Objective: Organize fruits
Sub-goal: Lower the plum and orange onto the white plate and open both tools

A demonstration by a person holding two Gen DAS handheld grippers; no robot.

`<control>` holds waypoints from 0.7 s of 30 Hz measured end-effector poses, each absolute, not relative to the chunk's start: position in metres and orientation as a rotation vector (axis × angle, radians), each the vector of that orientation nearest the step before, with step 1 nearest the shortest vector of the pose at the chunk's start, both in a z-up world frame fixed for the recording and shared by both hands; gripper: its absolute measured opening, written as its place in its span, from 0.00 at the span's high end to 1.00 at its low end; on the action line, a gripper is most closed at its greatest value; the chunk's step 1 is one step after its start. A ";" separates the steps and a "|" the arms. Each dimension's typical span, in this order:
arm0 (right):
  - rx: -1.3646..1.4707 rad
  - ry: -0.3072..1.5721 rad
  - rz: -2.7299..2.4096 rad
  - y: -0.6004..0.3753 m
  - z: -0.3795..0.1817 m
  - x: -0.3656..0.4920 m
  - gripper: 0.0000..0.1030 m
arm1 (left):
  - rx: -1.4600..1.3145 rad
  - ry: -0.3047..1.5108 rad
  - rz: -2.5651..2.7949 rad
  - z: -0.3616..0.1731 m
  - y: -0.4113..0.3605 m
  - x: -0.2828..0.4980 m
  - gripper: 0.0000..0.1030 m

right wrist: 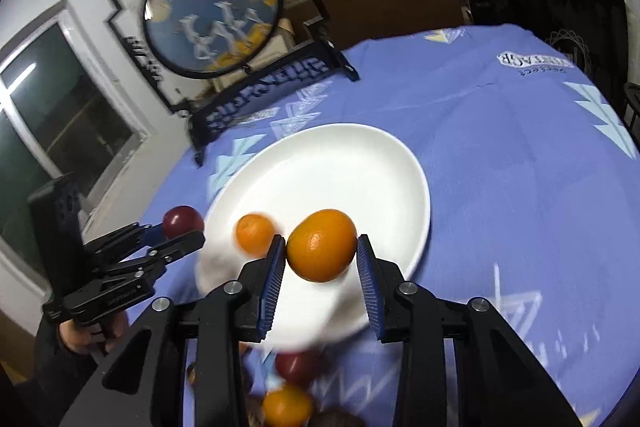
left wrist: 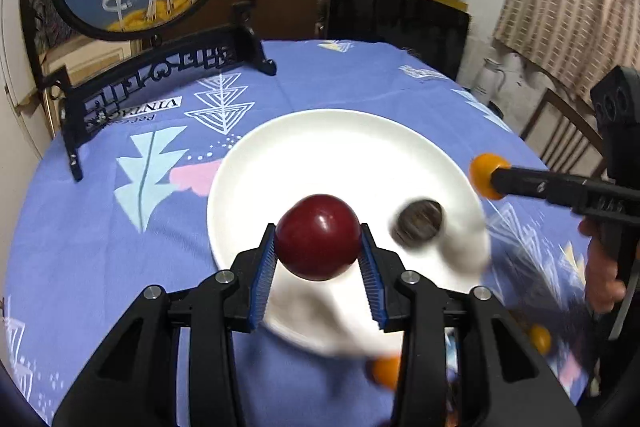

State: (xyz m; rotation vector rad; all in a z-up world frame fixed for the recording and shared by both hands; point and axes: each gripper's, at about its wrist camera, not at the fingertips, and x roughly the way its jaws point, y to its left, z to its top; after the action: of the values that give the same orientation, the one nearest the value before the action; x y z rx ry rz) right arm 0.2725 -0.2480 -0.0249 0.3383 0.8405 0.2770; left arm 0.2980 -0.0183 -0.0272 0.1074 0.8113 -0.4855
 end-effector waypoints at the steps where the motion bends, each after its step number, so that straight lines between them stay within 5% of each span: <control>1: 0.335 0.853 0.263 -0.246 -0.031 0.285 0.64 | 0.110 0.823 -0.475 -0.032 -0.022 0.311 0.62; 6: 0.310 0.868 0.211 -0.240 -0.047 0.313 0.62 | 0.102 0.863 -0.459 -0.047 -0.027 0.339 0.61; 8: 0.322 0.844 0.204 -0.241 -0.045 0.312 0.46 | 0.086 0.859 -0.444 -0.048 -0.025 0.341 0.42; 9: 0.329 0.830 0.201 -0.243 -0.044 0.308 0.43 | 0.069 0.836 -0.420 -0.045 -0.021 0.338 0.29; 10: 0.318 0.819 0.196 -0.244 -0.041 0.303 0.43 | 0.059 0.819 -0.414 -0.041 -0.017 0.334 0.27; 21: 0.291 0.790 0.176 -0.253 -0.034 0.212 0.43 | 0.176 0.734 -0.526 -0.019 -0.014 0.209 0.22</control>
State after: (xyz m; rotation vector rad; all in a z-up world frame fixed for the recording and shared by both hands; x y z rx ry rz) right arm 0.2118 -0.2531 -0.0343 0.2915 0.7904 0.1759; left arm 0.2091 -0.0138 -0.0193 0.1763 0.7342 -0.5258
